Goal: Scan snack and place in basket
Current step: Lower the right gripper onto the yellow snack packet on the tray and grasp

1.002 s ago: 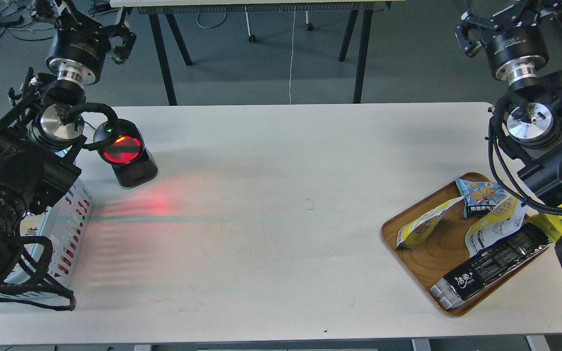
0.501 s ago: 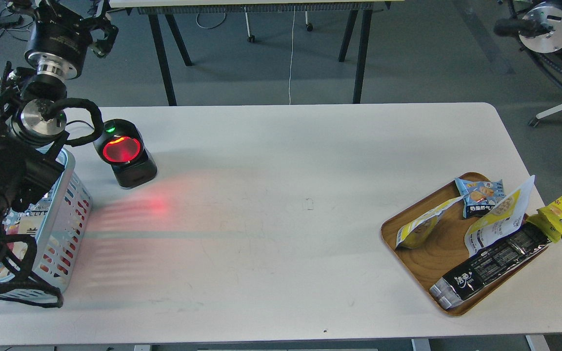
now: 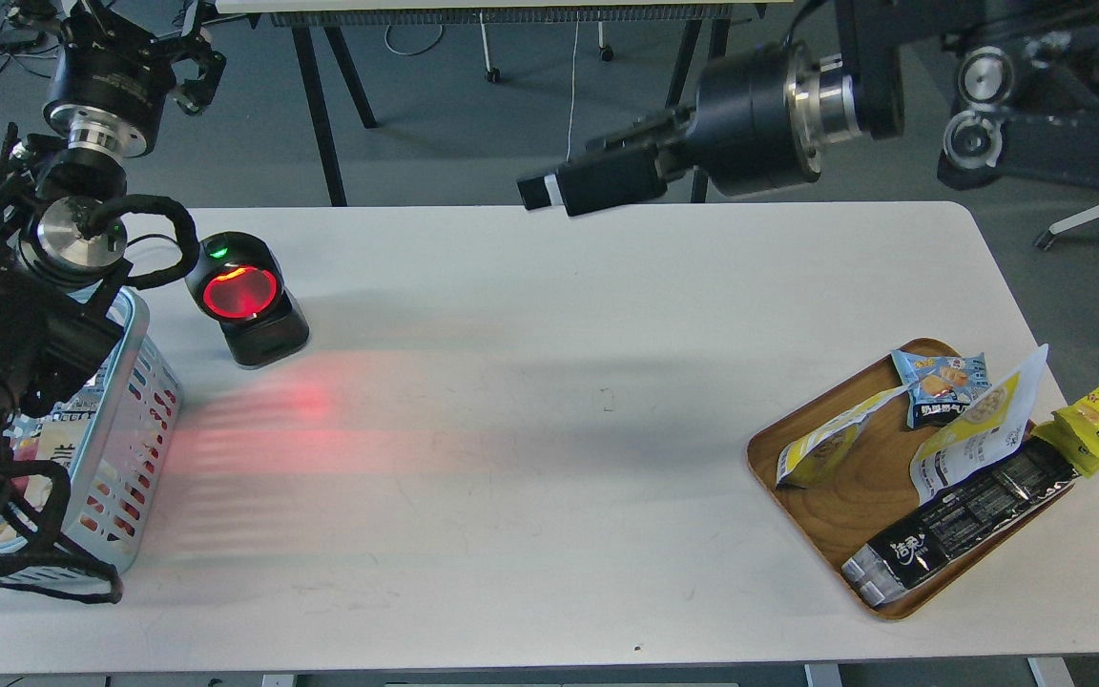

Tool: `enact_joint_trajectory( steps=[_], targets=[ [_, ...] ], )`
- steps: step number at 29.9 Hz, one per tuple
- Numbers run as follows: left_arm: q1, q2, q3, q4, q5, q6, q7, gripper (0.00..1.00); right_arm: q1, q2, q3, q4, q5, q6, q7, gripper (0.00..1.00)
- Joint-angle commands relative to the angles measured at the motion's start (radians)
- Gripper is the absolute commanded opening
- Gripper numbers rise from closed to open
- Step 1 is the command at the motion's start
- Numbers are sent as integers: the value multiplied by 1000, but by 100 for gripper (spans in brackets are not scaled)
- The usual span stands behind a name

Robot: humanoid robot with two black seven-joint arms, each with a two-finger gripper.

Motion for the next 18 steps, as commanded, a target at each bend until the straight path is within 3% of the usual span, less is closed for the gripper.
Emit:
enact_joint_trajectory(
  steps=[1,8,18],
  targets=[
    [-1,-1,0,0,0,0,0,100,34,-2,-103,105,-199,-54,0,98],
    [2,1,0,0,1,0,0,100,34,-60,-209,195,-532,-87,0,95],
    [2,-1,0,0,0,0,0,100,13,-135,-344,192,-911,-135,0,91]
  ],
)
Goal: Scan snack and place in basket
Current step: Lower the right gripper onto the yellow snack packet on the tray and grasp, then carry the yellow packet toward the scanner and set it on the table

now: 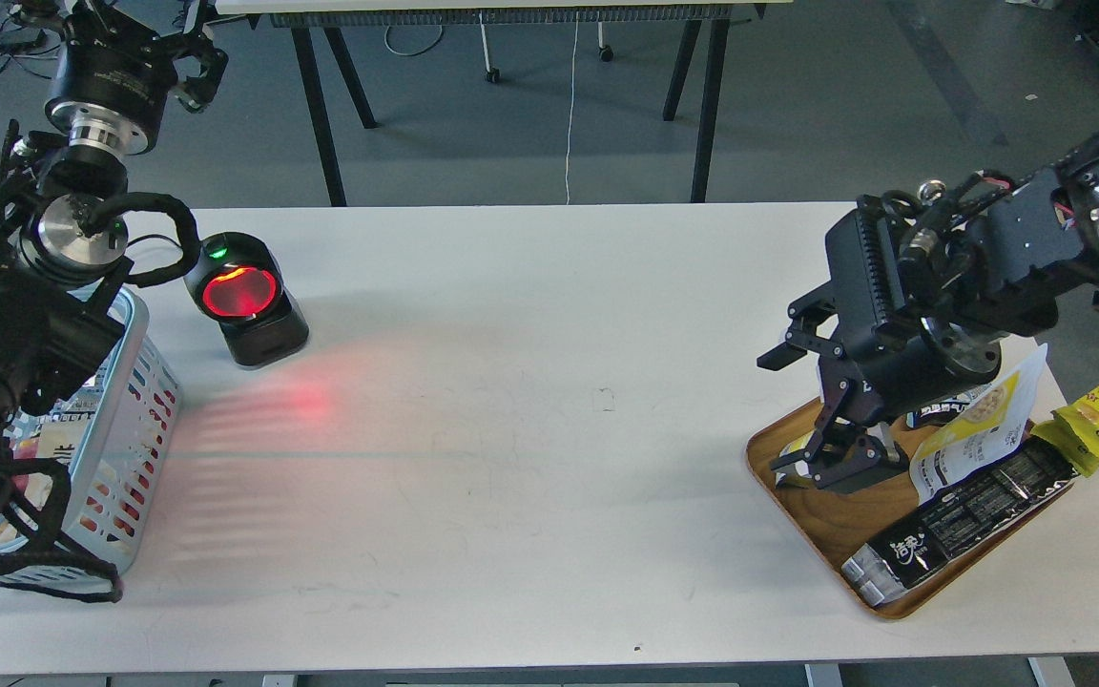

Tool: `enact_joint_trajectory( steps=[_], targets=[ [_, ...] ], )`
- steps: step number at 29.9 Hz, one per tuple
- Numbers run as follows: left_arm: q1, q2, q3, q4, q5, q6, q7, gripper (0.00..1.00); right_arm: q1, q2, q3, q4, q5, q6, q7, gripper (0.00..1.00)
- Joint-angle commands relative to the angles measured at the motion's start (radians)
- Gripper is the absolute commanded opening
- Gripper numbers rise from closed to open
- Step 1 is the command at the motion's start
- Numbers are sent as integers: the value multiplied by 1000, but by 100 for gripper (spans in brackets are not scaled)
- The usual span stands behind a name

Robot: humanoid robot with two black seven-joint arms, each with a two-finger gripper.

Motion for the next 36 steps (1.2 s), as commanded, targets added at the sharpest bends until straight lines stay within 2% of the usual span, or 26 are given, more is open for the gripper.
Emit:
enact_joint_trajectory(
  steps=[1,6,9,15,22,23,25,28,29,36],
  targets=[
    [0,-3,0,0,1,0,0,100,-30,-32,-40,-5,-99,-3,0,91],
    [0,-4,0,0,-1,0,0,100,-125,-49,-45,-108,-130,-3,0,89],
    [0,-8,0,0,-1,0,0,100,-195,-42,-39,-211,-129,-5,0,80],
    [2,0,1,0,1,0,0,100,-235,-37,-19,-255,-124,-11,0,60],
    [0,-7,1,0,1,0,0,100,-289,-14,29,-298,-122,-12,0,48],
    [0,-8,1,0,1,0,2,100,-292,-13,30,-304,-122,-12,0,45],
    [0,-6,1,0,1,0,2,100,-293,-8,30,-305,-125,-12,0,31],
    [0,-1,1,0,1,0,2,100,-295,-8,30,-301,-129,-12,0,3],
    [2,0,1,0,1,0,2,100,-295,-8,30,-301,-129,-12,0,0],
    [3,0,1,0,1,0,2,100,-286,-13,30,-300,-119,-32,0,0]
  ],
)
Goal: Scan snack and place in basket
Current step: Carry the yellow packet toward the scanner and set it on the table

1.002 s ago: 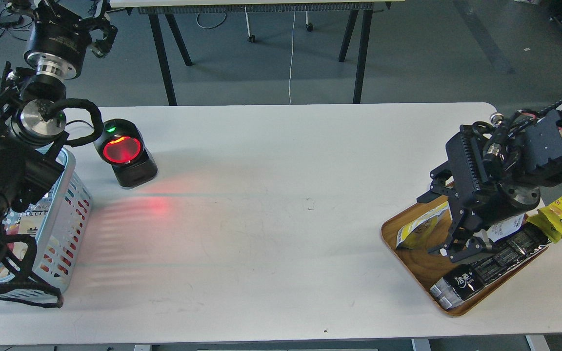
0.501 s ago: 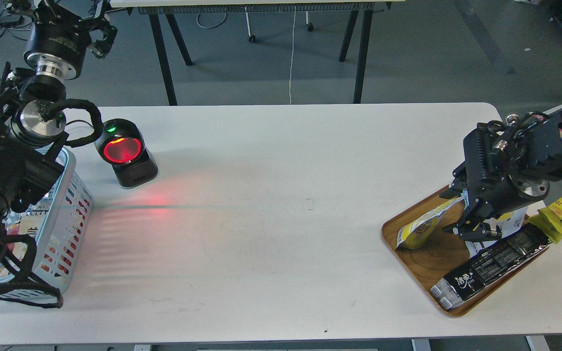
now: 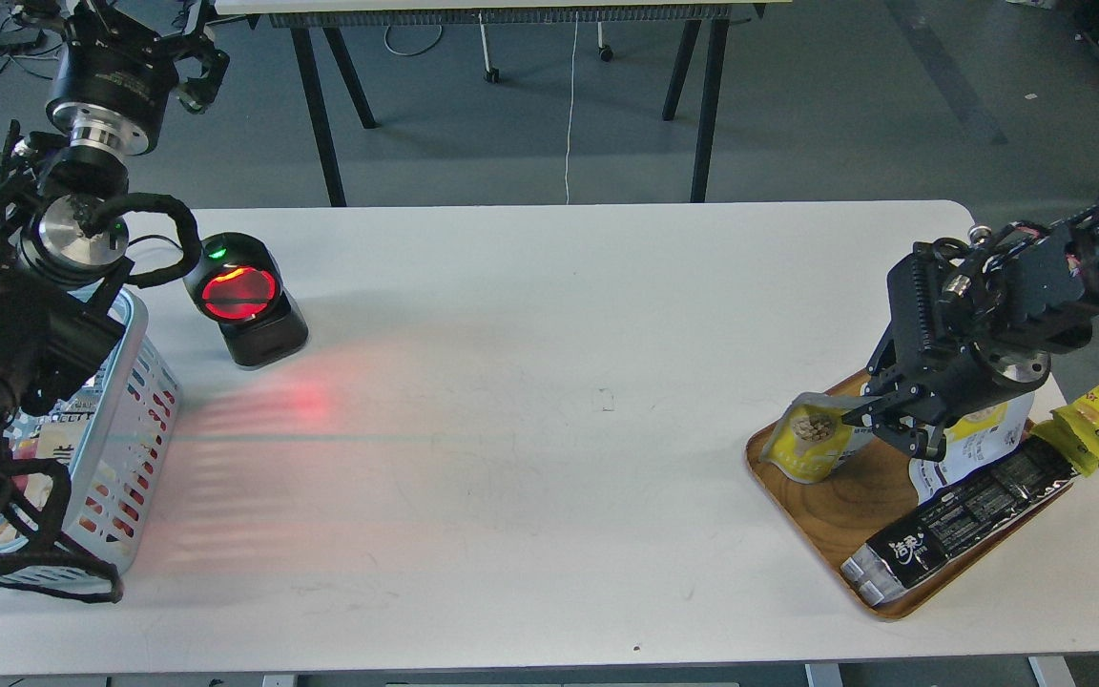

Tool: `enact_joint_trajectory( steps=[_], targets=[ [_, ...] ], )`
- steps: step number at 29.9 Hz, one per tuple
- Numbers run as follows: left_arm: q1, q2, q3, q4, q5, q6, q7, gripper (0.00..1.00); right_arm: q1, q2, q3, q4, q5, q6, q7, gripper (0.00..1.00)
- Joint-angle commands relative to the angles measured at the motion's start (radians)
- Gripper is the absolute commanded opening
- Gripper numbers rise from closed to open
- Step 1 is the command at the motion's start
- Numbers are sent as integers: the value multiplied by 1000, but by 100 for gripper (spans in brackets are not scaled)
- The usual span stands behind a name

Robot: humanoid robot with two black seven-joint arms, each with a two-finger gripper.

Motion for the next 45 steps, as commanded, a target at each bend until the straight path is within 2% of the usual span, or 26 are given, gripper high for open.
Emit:
enact_joint_trajectory(
  steps=[1,12,20,31,38,45],
  targets=[
    [0,0,0,0,0,0,1,100,17,-3,3,4,8,-11,0,0],
    [0,-1,0,0,0,0,2,100,198,13,78,86,202,-6,0,0],
    [-5,-14,0,-2,0,0,3,100,248,214,129,53,420,5,0,0],
    [-6,-11,0,-3,0,0,6,100,210,498,179,-124,555,9,0,0],
    [-1,-8,0,-3,0,0,5,100,164,618,181,-220,571,9,0,0],
    [-1,-8,0,-3,0,0,6,100,97,619,179,-282,598,9,0,0]
  ],
)
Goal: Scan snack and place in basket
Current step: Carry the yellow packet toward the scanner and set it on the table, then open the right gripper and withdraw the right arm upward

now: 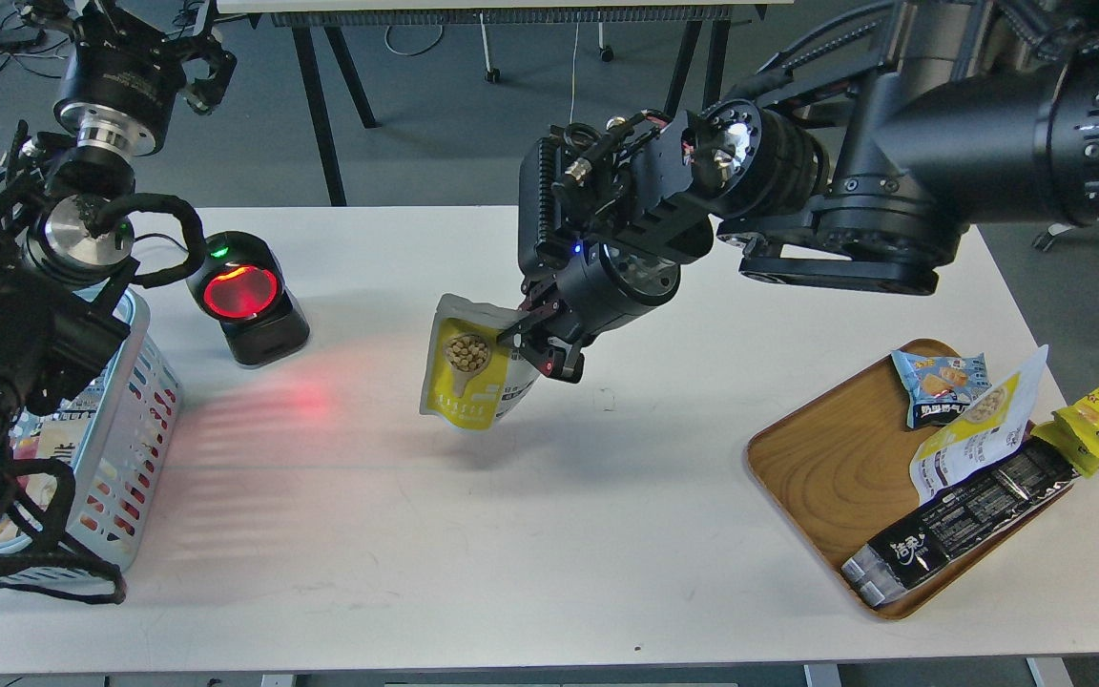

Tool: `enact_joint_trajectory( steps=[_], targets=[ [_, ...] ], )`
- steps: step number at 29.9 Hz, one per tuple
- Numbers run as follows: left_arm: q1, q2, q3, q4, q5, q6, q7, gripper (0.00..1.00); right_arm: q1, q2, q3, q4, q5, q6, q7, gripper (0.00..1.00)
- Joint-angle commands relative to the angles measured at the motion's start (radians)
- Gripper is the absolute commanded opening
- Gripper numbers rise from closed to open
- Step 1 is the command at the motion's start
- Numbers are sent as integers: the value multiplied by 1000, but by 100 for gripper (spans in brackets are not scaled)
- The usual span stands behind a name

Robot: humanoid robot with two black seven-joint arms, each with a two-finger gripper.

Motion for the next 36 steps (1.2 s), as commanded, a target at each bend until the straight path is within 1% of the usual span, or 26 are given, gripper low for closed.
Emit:
enact_joint_trajectory(
  steps=[1,15,17,19,22,33,35,36],
  targets=[
    [-1,1,0,0,0,0,-1,100,-29,1,-2,-36,18,0,0,0],
    [-1,4,0,0,0,0,-2,100,-62,1,-9,-54,17,0,0,0],
    [-1,7,0,0,0,0,-1,100,-63,1,-9,-56,17,0,0,1],
    [-1,7,0,0,0,0,-1,100,-66,1,-9,-54,17,0,0,5],
    [-2,7,0,0,0,0,-1,100,-66,1,-9,-54,17,0,0,8],
    [-1,11,0,0,0,0,-2,100,-66,1,-9,-50,17,0,0,8],
    [-1,11,0,0,0,0,-2,100,-60,1,-3,-45,21,0,0,11],
    [-1,11,0,0,0,0,-2,100,-54,1,0,-44,24,0,0,15]
  ],
)
